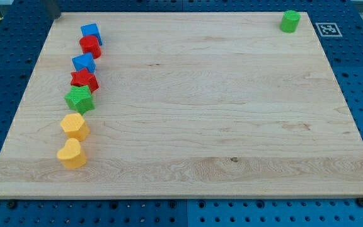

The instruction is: Slide the blue cube to green circle

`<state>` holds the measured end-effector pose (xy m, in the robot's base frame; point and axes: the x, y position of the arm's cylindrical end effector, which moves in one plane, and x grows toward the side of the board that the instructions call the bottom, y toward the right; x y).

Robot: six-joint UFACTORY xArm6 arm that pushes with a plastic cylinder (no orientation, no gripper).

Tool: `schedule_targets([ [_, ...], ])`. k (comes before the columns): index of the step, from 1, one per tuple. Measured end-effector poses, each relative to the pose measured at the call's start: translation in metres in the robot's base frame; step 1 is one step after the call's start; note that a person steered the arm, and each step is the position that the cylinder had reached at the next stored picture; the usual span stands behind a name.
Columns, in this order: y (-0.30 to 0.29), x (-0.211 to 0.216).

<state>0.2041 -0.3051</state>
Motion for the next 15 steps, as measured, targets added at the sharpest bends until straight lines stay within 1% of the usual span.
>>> schedule_targets([
  [1, 0.000, 0.004],
  [2, 0.000, 0.047],
  [3, 0.003, 0.067],
  [4, 0.029, 0.074],
  [6, 0.120, 0.076],
  [8, 0.177, 0.093],
  [11, 0.191, 0.082],
  [12, 0.205, 0.082],
  [13, 0.231, 0.082],
  [15, 0.262, 0.058],
])
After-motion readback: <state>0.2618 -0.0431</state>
